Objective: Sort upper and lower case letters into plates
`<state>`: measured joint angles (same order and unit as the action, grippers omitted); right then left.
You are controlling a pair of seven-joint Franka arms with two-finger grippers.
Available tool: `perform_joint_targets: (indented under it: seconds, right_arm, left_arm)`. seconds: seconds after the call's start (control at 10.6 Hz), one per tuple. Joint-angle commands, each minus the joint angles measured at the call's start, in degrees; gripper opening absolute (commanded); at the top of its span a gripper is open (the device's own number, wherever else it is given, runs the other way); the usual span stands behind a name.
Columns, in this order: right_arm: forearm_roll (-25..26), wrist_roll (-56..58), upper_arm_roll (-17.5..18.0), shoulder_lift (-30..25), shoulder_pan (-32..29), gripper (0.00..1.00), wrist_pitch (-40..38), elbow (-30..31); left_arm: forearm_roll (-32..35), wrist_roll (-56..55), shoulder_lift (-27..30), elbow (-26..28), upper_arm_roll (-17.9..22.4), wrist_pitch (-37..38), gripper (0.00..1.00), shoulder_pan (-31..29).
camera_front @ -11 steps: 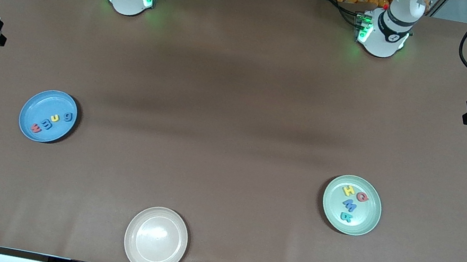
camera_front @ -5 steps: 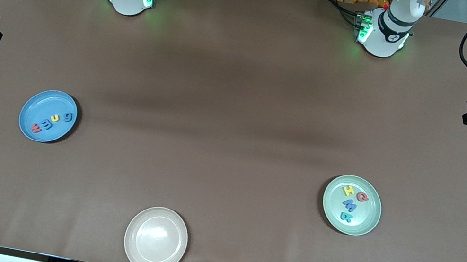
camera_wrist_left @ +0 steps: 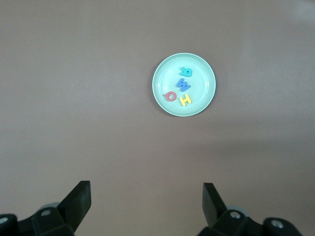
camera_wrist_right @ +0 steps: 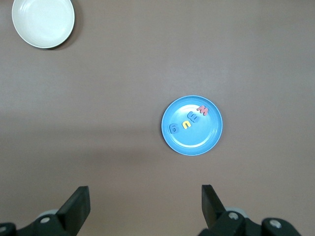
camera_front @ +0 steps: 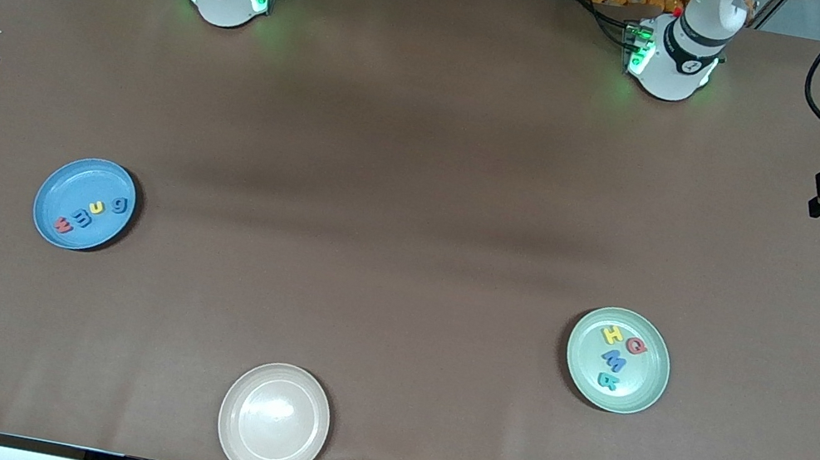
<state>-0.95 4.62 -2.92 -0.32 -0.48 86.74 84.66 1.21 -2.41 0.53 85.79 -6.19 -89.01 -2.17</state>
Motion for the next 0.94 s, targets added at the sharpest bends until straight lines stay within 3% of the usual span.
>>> perform_joint_targets:
  seconds: [0.0, 0.85]
  right_arm:
    - [1.1, -0.5, 0.4, 0.4, 0.1, 1.0, -0.5, -1.2]
    - [1.5, -0.5, 0.1, 0.6, -0.1, 1.0, -0.4, -1.3]
  left_arm:
    - [-1.9, 1.6, 0.4, 0.5, 0.0, 0.9, 1.0, -0.3]
    - [-3.0, 1.4, -0.4, 0.4, -0.1, 2.3, 1.0, -0.5]
